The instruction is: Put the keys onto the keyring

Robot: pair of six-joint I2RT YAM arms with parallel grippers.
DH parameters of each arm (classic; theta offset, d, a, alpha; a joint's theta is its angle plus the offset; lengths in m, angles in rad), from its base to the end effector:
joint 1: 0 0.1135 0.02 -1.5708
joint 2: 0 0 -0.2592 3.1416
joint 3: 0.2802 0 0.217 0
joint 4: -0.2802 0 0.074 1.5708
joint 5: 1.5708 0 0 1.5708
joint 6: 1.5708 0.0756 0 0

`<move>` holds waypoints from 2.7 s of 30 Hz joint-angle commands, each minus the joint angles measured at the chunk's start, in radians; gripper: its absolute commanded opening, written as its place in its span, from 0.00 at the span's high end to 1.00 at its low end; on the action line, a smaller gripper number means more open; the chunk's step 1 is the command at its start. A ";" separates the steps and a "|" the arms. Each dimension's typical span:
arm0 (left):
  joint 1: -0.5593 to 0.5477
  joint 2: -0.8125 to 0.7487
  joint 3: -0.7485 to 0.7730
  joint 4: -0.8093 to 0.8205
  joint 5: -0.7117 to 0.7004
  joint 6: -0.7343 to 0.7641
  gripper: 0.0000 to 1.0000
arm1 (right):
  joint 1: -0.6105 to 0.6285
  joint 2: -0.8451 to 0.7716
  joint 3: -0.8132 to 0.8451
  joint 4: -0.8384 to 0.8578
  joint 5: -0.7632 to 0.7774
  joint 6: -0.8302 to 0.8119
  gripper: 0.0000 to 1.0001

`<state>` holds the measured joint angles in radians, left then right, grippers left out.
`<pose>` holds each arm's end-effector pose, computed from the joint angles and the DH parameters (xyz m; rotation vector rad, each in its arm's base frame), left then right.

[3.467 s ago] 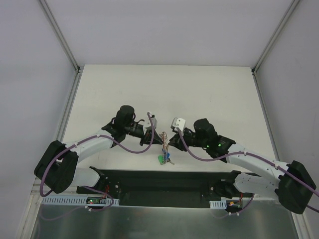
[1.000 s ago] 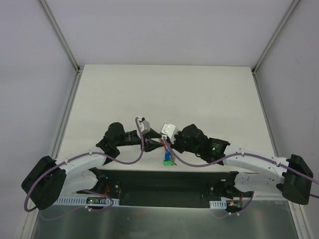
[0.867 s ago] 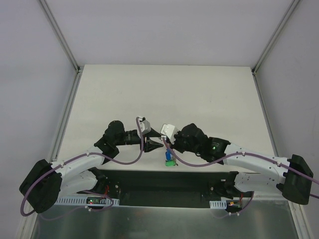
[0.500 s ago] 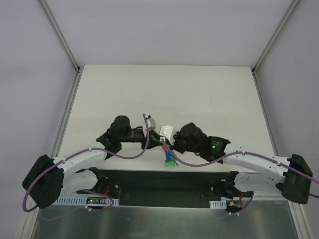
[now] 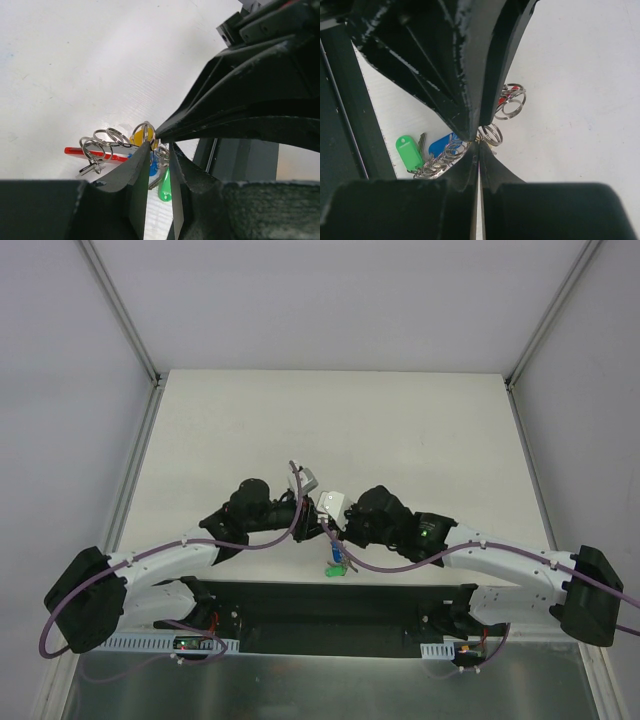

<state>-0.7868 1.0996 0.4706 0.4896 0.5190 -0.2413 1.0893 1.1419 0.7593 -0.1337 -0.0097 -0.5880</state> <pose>0.1461 -0.1997 0.2509 0.8839 1.6195 -1.1842 0.1189 0.2292 0.2532 -1.5676 1.4010 0.3135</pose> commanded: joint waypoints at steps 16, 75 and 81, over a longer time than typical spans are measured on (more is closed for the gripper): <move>-0.011 0.066 0.102 -0.137 -0.043 0.057 0.88 | -0.009 -0.013 0.032 0.031 -0.024 0.010 0.99; -0.009 0.060 -0.199 0.661 -0.037 -0.075 1.00 | -0.368 -0.079 -0.098 0.244 -0.653 0.327 0.71; -0.011 0.059 -0.201 0.670 -0.036 -0.073 1.00 | -0.371 -0.053 -0.087 0.259 -0.668 0.323 0.71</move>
<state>-0.7925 1.1622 0.2665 1.0435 0.4564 -0.3355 0.7231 1.0817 0.6189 0.0624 -0.6170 -0.2691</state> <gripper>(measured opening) 0.011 0.287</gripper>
